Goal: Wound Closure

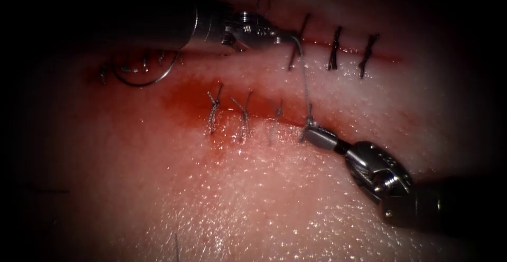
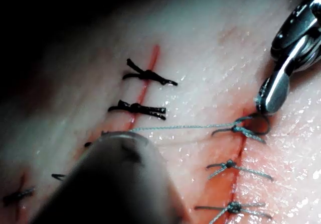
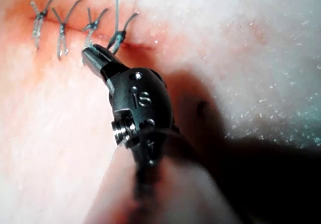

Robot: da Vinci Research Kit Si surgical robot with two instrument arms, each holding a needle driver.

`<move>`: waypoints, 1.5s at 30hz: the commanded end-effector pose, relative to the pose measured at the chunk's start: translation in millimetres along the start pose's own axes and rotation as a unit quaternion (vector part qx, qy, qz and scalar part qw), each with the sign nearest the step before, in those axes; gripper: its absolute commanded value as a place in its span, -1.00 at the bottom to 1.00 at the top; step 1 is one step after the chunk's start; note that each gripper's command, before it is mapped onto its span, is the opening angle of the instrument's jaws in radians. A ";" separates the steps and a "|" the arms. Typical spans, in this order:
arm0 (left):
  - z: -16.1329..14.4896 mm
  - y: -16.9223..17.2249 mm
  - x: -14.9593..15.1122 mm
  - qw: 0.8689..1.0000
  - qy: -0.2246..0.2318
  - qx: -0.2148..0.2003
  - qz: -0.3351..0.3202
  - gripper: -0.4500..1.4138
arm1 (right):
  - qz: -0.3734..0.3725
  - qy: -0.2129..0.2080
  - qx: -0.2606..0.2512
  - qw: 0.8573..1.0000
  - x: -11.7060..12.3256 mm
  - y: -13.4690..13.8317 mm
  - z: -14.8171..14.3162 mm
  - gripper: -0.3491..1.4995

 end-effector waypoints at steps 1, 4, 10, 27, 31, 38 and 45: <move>0.8 -0.1 0.1 1.000 0.002 0.004 -0.002 -1.00 | -0.006 -0.026 0.011 1.000 -2.2 0.4 0.2 -1.00; 1.0 -1.2 0.2 1.000 0.008 0.012 -0.008 -1.00 | -0.002 -0.051 0.017 0.999 -3.4 0.7 0.0 -1.00; 1.2 -3.0 0.8 0.999 0.019 0.026 -0.024 -1.00 | 0.003 -0.060 0.029 0.998 -3.6 0.1 -0.2 -1.00; 2.4 -7.8 1.3 0.995 0.045 0.085 -0.013 -1.00 | 0.089 -0.086 -0.003 0.992 -5.6 -3.0 -0.5 -1.00; 3.6 -8.5 1.7 0.994 0.052 0.096 -0.005 -1.00 | 0.164 -0.097 -0.035 0.981 -5.6 -2.6 -0.4 -1.00; 5.1 -9.0 1.8 0.992 0.059 0.107 0.008 -1.00 | 0.299 -0.218 -0.040 0.928 -8.3 -2.4 -0.8 -1.00; 5.0 -9.4 1.3 0.992 0.062 0.109 0.011 -1.00 | 0.302 -0.294 -0.037 0.906 -9.0 -4.3 -1.7 -1.00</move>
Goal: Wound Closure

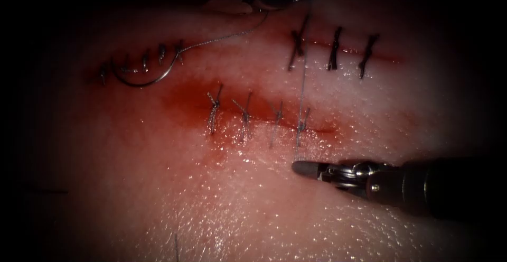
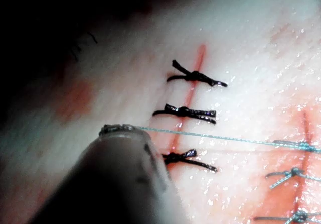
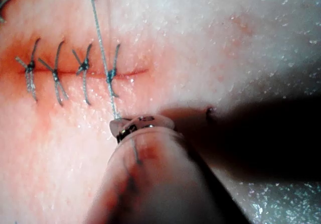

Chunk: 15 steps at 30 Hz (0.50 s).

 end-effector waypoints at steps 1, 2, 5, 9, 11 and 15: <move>0.6 0.2 0.1 1.000 0.001 0.002 0.000 -1.00 | -0.003 -0.010 -0.004 1.000 -1.1 -0.1 0.5 -1.00; 0.6 0.2 0.1 1.000 0.002 0.004 0.000 -1.00 | -0.003 -0.012 -0.005 1.000 -1.2 -0.2 0.4 -1.00; 0.5 0.0 0.1 1.000 0.005 0.008 0.002 -1.00 | 0.000 -0.012 -0.011 1.000 -1.7 -0.2 0.2 -1.00; 0.3 -0.9 0.1 1.000 0.011 0.024 -0.001 -1.00 | 0.000 -0.011 -0.001 1.000 -2.2 -0.6 -0.5 -1.00; 0.3 -1.2 0.1 1.000 0.008 0.028 -0.003 -1.00 | -0.001 -0.012 -0.001 1.000 -2.7 -0.8 -0.6 -1.00; 0.5 -0.6 0.3 1.000 0.004 0.030 0.001 -1.00 | -0.004 -0.015 0.005 1.000 -3.4 -0.9 -0.8 -1.00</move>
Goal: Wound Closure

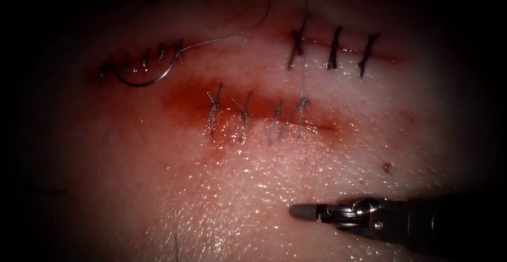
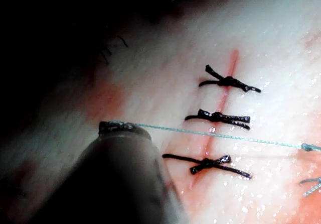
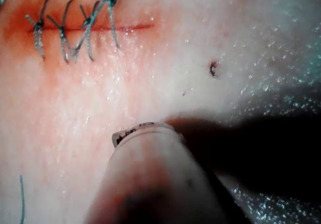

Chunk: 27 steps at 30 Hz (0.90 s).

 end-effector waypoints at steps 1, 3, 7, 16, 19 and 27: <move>0.8 0.5 0.1 1.000 0.000 -0.001 0.005 -1.00 | -0.002 -0.004 0.002 1.000 -1.0 0.3 0.7 -1.00; 0.7 0.7 0.2 1.000 0.000 -0.001 0.005 -1.00 | -0.005 -0.009 0.007 1.000 -1.4 0.2 0.6 -1.00; 0.4 1.0 0.2 1.000 0.002 -0.003 0.007 -1.00 | -0.007 0.011 0.013 1.000 -1.4 0.0 0.4 -1.00; -4.0 5.0 0.7 0.999 0.023 -0.037 0.022 -1.00 | -0.400 0.198 0.070 0.892 1.8 -2.1 -1.7 -0.69; -5.5 6.0 0.9 0.998 0.027 -0.048 0.024 -1.00 | -0.546 0.199 0.042 0.813 2.9 -2.5 -2.3 0.11; -6.3 5.3 0.7 0.998 0.025 -0.050 0.022 -1.00 | -0.726 0.164 -0.031 0.667 5.3 -3.2 -1.9 0.98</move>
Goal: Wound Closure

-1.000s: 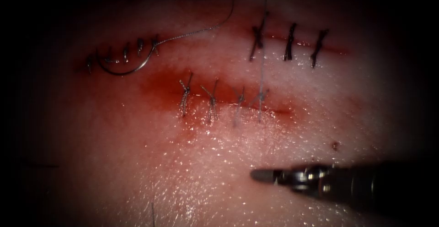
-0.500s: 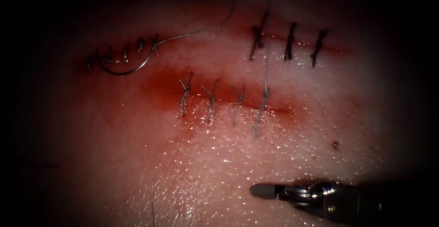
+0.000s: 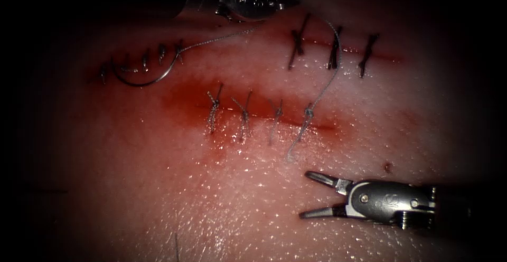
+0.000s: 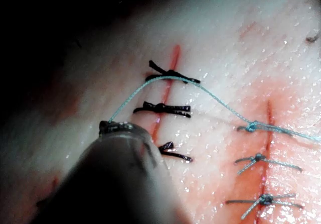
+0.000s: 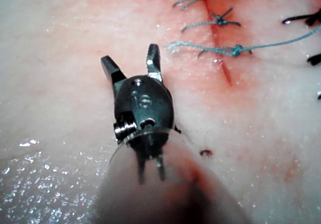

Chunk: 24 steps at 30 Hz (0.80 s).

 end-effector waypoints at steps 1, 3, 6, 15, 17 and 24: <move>0.9 0.2 -0.1 1.000 -0.001 0.001 0.000 -1.00 | -0.011 -0.005 -0.015 1.000 -0.4 0.0 1.2 0.98; 1.1 0.3 -0.2 1.000 -0.002 0.002 -0.002 -1.00 | -0.042 -0.004 -0.021 0.999 -0.7 0.4 1.7 0.98; 1.5 0.6 -0.3 1.000 -0.006 0.003 -0.003 -1.00 | -0.072 -0.005 -0.038 0.997 -1.0 0.7 2.4 0.98; 2.1 1.2 -0.3 1.000 -0.009 0.003 -0.007 -1.00 | -0.131 -0.017 -0.076 0.988 -1.4 1.9 4.4 0.89; 2.1 1.3 -0.3 1.000 -0.009 0.003 -0.006 -1.00 | -0.128 -0.022 -0.086 0.988 -1.7 2.4 4.9 0.89; 2.2 1.4 -0.4 1.000 -0.009 0.002 -0.008 -1.00 | -0.139 -0.036 -0.064 0.988 -3.3 3.2 6.8 0.85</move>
